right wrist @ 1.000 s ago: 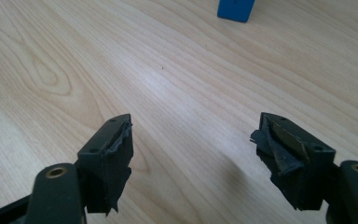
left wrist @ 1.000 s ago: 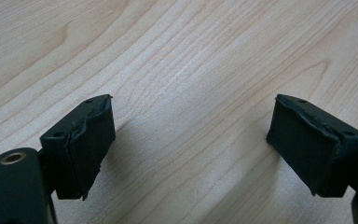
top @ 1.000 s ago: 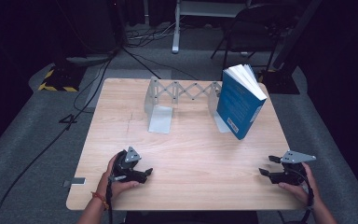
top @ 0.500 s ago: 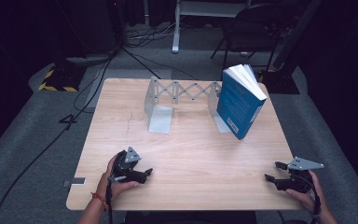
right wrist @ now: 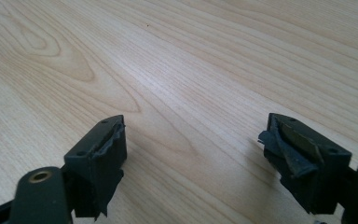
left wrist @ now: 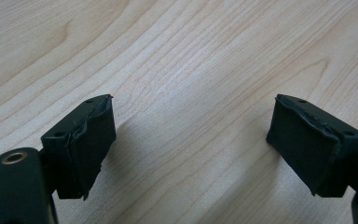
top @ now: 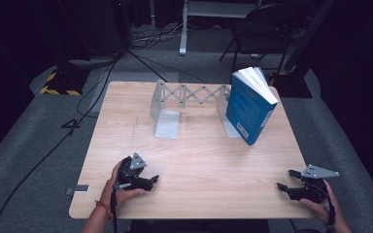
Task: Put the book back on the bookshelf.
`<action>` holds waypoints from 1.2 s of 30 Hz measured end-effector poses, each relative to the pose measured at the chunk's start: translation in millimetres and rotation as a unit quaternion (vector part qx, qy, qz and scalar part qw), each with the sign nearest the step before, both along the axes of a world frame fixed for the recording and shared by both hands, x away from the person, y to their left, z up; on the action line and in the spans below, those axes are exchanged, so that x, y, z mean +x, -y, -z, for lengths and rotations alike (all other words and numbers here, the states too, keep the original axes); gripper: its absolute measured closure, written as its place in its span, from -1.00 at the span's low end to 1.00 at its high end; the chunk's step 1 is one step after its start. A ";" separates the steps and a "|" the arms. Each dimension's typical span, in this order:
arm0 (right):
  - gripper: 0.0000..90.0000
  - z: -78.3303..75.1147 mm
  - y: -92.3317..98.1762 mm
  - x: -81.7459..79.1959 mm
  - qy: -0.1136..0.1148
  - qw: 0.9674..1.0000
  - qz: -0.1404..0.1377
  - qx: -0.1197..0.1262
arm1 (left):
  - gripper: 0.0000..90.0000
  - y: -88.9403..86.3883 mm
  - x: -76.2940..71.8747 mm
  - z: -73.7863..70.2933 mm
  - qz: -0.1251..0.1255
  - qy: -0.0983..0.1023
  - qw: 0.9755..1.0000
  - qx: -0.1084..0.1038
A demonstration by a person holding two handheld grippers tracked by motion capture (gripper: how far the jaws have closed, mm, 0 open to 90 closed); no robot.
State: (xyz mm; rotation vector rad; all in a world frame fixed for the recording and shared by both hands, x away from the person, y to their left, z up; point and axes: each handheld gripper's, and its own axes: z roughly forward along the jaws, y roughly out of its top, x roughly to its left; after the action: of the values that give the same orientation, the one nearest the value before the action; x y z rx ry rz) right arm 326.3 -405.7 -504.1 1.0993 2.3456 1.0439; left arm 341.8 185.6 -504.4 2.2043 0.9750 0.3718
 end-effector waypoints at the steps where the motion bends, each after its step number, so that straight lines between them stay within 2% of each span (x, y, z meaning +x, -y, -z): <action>1: -0.53 0.0 0.0 0.0 0.000 1.000 0.000 0.000 | -0.67 0.0 0.0 0.0 0.000 0.000 1.000 0.000; 36: -0.53 0.1 -0.6 0.0 0.001 1.000 0.007 -0.001 | -0.67 -0.7 1.9 -0.2 0.009 0.000 1.000 0.001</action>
State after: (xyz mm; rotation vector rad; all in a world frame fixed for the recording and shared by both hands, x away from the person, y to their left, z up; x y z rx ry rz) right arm 326.3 -405.1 -504.2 1.1126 2.3341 1.0374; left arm 343.7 186.3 -504.2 2.2144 0.9552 0.3645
